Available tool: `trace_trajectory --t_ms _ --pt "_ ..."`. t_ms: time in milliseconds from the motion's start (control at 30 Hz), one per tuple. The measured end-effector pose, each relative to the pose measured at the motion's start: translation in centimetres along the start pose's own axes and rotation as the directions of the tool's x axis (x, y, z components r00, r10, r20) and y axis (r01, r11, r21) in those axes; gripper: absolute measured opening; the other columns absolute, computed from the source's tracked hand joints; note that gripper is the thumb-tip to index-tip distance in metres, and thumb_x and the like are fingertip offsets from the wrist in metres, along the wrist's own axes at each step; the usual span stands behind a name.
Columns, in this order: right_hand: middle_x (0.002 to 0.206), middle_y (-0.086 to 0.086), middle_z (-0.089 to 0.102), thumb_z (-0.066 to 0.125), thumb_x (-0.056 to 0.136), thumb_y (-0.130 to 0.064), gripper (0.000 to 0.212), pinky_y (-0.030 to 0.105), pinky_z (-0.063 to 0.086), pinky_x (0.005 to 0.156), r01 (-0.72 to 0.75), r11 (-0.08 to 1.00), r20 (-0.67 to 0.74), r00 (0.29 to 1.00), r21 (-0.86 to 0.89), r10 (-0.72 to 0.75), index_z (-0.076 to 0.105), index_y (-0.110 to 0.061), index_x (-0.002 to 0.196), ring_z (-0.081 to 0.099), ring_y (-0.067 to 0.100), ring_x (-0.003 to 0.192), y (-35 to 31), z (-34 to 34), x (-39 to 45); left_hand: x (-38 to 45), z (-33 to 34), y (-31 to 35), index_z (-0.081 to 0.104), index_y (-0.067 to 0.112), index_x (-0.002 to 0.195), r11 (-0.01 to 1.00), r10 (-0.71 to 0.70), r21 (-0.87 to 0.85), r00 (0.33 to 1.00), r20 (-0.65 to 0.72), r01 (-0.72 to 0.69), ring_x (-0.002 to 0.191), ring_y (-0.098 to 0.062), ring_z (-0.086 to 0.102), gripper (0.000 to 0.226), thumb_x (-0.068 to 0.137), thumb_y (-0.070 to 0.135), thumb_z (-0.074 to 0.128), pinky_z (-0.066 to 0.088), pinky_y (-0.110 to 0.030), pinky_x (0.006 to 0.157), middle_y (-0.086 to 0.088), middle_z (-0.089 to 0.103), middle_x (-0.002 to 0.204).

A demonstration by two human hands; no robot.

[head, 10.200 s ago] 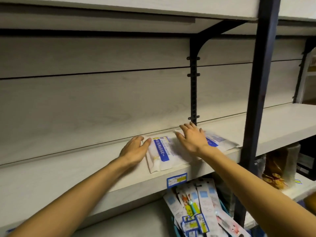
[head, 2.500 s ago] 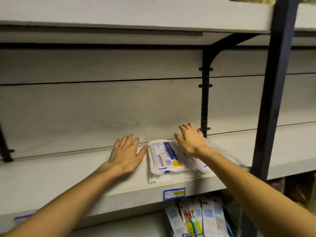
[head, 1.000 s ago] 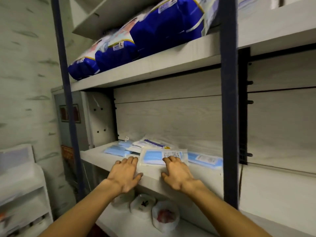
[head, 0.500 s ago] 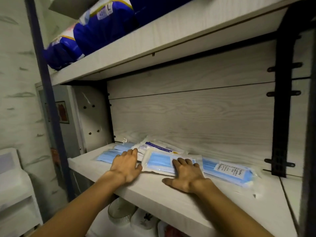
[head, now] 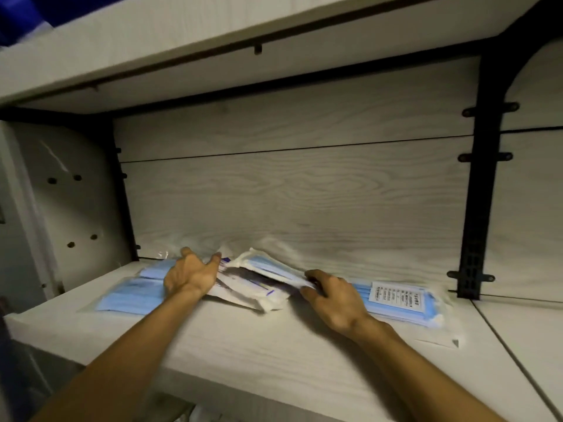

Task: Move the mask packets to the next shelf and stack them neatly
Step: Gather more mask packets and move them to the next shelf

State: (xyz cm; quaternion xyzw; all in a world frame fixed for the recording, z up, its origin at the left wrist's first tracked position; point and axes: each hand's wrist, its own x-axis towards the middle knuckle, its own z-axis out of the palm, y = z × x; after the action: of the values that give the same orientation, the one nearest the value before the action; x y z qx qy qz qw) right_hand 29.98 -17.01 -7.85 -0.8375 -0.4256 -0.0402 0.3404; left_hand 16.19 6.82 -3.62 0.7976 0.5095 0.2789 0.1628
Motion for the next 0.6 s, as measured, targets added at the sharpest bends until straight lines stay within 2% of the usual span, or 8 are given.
trace_trajectory --t_ms 67,167,233,333,367,467,533,600 --pt "0.12 -0.002 0.072 0.051 0.1 -0.044 0.038 0.039 0.051 0.092 -0.014 0.999 -0.027 1.0 0.048 0.015 0.058 -0.03 0.135 0.064 0.026 0.111 0.2 0.1 0.2 1.0 0.4 -0.1 0.04 0.003 0.133 0.993 -0.022 -0.114 1.0 -0.004 0.021 0.119 -0.041 0.06 0.08 0.085 0.061 0.067 0.049 -0.041 0.087 -0.021 0.062 0.131" --pt "0.115 -0.008 0.071 0.049 0.103 -0.043 0.037 0.036 0.052 0.09 -0.009 0.995 -0.09 0.996 0.099 0.018 0.058 -0.03 0.136 0.065 0.018 0.104 0.5 0.0 0.1 1.9 1.3 -0.1 0.036 0.004 0.13 0.956 -0.037 -0.289 0.999 0.025 0.043 0.113 -0.045 0.062 0.082 0.077 0.047 0.082 0.051 -0.044 0.085 -0.023 0.062 0.128" --pt "0.114 -0.007 0.071 0.048 0.104 -0.041 0.039 0.035 0.053 0.088 0.009 0.992 -0.136 0.991 0.126 0.009 0.055 -0.029 0.14 0.066 0.016 0.099 0.6 -0.1 -0.1 2.1 2.0 0.1 0.033 0.005 0.136 0.928 -0.024 -0.371 0.999 0.038 0.036 0.112 -0.047 0.062 0.087 0.077 0.038 0.085 0.052 -0.046 0.086 -0.023 0.061 0.131" --pt "0.094 -0.002 0.073 0.045 0.106 -0.039 0.03 0.039 0.058 0.072 0.046 0.988 -0.196 0.98 0.149 -0.016 0.058 -0.032 0.132 0.069 0.018 0.072 0.4 -0.6 -0.2 2.4 2.5 0.4 0.027 0.008 0.15 0.877 0.022 -0.479 1.0 0.009 -0.015 0.118 -0.044 0.061 0.096 0.078 0.029 0.086 0.051 -0.044 0.09 -0.019 0.06 0.138" --pt "0.093 0.001 0.074 0.044 0.106 -0.038 0.028 0.04 0.058 0.07 0.041 0.988 -0.206 0.978 0.147 -0.01 0.058 -0.031 0.13 0.07 0.02 0.069 0.2 -0.9 -0.2 2.4 2.5 0.5 0.027 0.008 0.151 0.851 0.04 -0.525 0.999 0.012 -0.028 0.118 -0.042 0.062 0.095 0.078 0.025 0.086 0.051 -0.041 0.09 -0.018 0.06 0.138" --pt "0.105 0.005 0.075 0.045 0.107 -0.031 0.029 0.035 0.055 0.075 0.034 0.992 -0.259 0.966 0.124 -0.001 0.06 -0.018 0.129 0.071 0.025 0.082 -0.8 -1.9 -0.2 2.3 2.1 0.8 0.03 0.007 0.151 0.74 0.088 -0.672 0.996 0.035 -0.042 0.116 -0.038 0.064 0.093 0.078 0.015 0.087 0.051 -0.038 0.09 -0.018 0.062 0.136" --pt "0.114 0.007 0.073 0.045 0.107 -0.028 0.028 0.043 0.055 0.081 0.046 0.985 -0.329 0.944 0.167 0.011 0.06 -0.015 0.127 0.069 0.027 0.094 -1.5 -2.7 -0.5 2.1 1.7 1.0 0.032 0.007 0.15 0.649 0.11 -0.76 0.992 0.056 -0.029 0.115 -0.037 0.065 0.092 0.076 0.01 0.088 0.051 -0.036 0.09 -0.019 0.061 0.137" --pt "0.115 0.008 0.073 0.044 0.107 -0.028 0.027 0.049 0.057 0.083 0.045 0.973 -0.371 0.928 0.227 0.044 0.06 -0.013 0.124 0.069 0.027 0.095 -2.2 -3.3 -0.9 1.6 1.1 1.3 0.035 0.006 0.149 0.55 0.119 -0.835 0.99 0.081 0.002 0.113 -0.035 0.065 0.09 0.075 0.003 0.086 0.051 -0.036 0.091 -0.019 0.061 0.137"
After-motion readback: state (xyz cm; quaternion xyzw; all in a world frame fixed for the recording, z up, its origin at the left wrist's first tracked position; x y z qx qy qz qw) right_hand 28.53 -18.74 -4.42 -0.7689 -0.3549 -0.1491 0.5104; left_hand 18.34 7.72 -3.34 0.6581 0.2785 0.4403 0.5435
